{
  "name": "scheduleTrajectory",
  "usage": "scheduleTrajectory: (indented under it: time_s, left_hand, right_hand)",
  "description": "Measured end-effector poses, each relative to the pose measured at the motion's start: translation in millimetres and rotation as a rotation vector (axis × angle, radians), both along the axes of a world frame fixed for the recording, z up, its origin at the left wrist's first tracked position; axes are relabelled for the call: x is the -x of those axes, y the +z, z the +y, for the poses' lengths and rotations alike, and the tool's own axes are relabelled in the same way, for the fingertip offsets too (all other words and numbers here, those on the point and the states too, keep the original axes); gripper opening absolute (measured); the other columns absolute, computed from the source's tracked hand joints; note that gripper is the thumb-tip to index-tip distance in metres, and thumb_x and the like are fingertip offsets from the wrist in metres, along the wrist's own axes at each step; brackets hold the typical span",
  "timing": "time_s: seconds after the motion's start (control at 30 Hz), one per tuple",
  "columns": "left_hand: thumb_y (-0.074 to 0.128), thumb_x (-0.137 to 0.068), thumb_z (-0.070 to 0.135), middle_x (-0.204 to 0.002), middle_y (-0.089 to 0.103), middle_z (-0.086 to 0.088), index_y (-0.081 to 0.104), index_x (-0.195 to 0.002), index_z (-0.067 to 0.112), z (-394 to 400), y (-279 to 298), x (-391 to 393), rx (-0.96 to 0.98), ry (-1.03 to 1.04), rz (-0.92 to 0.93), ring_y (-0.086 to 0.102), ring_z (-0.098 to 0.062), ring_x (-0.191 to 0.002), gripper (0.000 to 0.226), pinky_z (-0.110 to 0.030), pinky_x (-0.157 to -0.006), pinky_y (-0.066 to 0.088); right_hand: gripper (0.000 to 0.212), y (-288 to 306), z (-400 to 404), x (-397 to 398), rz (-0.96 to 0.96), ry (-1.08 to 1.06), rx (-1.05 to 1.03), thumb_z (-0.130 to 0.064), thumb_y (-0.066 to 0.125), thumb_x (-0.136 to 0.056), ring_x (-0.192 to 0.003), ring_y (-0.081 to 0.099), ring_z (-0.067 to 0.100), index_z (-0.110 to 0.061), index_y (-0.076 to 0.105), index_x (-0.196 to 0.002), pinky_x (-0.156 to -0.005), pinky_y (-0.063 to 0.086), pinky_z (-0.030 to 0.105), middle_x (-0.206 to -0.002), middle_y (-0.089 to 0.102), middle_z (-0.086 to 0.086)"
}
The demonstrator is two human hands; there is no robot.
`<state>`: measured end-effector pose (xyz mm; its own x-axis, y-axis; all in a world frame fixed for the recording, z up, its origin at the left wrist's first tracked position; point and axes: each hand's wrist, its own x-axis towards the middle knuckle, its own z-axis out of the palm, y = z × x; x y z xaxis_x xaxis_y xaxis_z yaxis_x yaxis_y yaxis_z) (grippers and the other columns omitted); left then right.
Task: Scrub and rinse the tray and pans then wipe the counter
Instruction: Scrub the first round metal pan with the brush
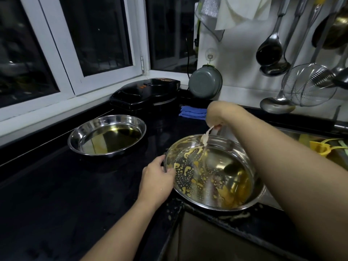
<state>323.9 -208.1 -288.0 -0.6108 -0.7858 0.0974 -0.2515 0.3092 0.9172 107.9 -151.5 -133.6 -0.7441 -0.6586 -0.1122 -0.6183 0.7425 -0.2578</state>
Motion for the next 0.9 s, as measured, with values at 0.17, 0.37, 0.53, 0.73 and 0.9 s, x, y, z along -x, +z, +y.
scheduleTrajectory:
  time_s: [0.17,0.37,0.53,0.73,0.9]
  left_hand:
    - [0.066,-0.091,0.031,-0.069,0.073,0.009,0.064,-0.126,0.033,-3.2,-3.1,0.6,-0.006,0.004,0.003,0.067,-0.009,-0.059,0.036,-0.039,-0.066,0.062]
    - [0.065,-0.089,0.034,-0.078,0.076,0.010,0.065,-0.123,0.036,-4.8,-6.5,1.3,0.000,0.000,-0.002,0.072,-0.008,-0.070,0.034,-0.041,-0.073,0.063]
    - [0.064,-0.088,0.029,-0.077,0.075,0.014,0.066,-0.123,0.035,-3.6,-3.0,-0.3,0.027,-0.002,-0.009,0.071,-0.006,-0.070,0.036,-0.040,-0.073,0.062]
    - [0.065,-0.089,0.027,-0.074,0.074,0.013,0.067,-0.124,0.032,-2.8,-1.3,-1.1,0.036,0.011,-0.009,0.070,-0.007,-0.067,0.036,-0.040,-0.071,0.062]
    - [0.063,-0.090,0.027,-0.074,0.074,0.014,0.066,-0.124,0.034,-1.7,0.4,-2.3,0.025,-0.003,-0.004,0.071,-0.007,-0.068,0.035,-0.041,-0.073,0.062]
  right_hand:
    - [0.013,10.1,-47.4,-30.0,-0.416,0.099,-0.226,-0.006,0.050,-0.099,-0.049,0.030,0.009,-0.006,0.057,-0.088,-0.041,0.025,0.017,-0.067,0.048,0.005]
    - [0.027,12.1,-50.4,-6.3,-0.298,-0.049,-0.406,-0.009,0.046,-0.104,-0.055,0.029,0.011,-0.007,0.048,-0.077,-0.053,0.028,0.020,-0.066,0.038,0.004]
    - [0.034,5.1,-64.4,-29.6,-0.305,0.005,-0.417,-0.008,0.047,-0.101,-0.053,0.034,0.014,-0.007,0.047,-0.067,-0.045,0.036,0.021,-0.059,0.039,0.007]
    - [0.008,10.1,-72.3,-69.9,-0.379,0.212,-0.279,-0.004,0.056,-0.098,-0.052,0.045,0.013,-0.001,0.063,-0.095,-0.041,0.043,0.018,-0.065,0.049,0.006]
    - [0.011,19.3,-51.5,-62.3,-0.261,0.178,-0.084,0.000,0.054,-0.097,-0.063,0.056,0.023,0.001,0.060,-0.088,-0.062,0.052,0.029,-0.081,0.059,0.017]
